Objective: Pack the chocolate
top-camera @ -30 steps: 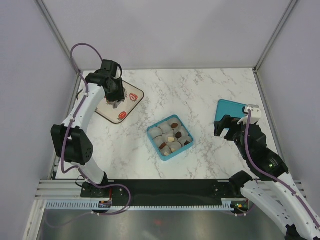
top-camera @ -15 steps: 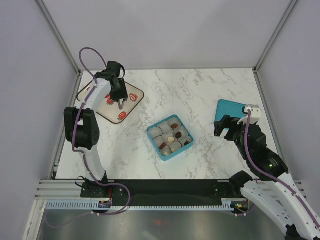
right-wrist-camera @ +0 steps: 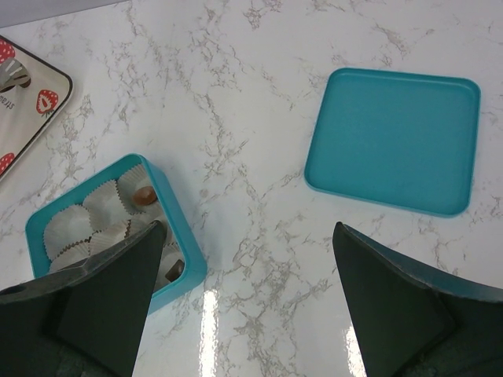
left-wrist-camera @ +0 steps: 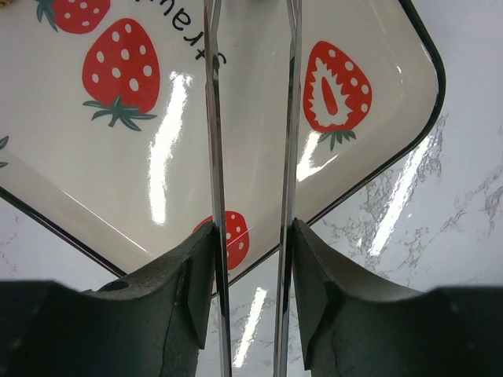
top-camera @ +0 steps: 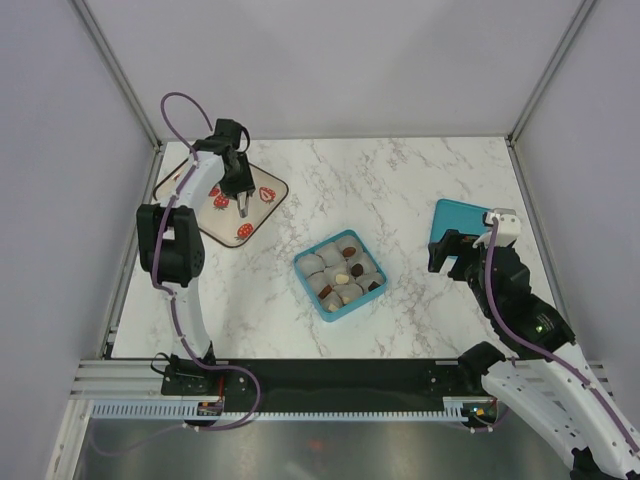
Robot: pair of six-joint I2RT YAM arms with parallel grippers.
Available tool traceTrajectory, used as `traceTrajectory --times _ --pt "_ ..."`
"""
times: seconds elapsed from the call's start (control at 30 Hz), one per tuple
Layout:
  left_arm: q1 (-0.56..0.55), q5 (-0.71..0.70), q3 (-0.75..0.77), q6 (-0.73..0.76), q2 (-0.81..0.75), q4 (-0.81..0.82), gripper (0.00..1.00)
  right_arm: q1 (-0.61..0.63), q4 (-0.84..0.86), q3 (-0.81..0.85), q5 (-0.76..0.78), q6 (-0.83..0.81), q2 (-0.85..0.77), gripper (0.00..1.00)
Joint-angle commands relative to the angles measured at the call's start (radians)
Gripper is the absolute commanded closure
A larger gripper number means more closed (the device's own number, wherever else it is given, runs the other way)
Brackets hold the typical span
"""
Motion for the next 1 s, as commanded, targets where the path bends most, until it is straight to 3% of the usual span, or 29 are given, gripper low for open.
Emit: traceTrajectory --times 0.0,0.53,0.97 --pt "0.012 -0.005 0.043 -0.011 0.017 0.026 0.52 0.000 0.019 0.019 0.023 -0.013 0.006 0.02" --pt "0.017 0.068 -0.045 0.047 -0.075 -0.035 0.63 0.000 0.032 0.010 0.014 -0.002 0.015 0.02" --pt "0.017 0.150 -0.173 0.079 -0.288 -0.084 0.68 0.000 0.035 0.013 0.004 0.006 0.014 0.02"
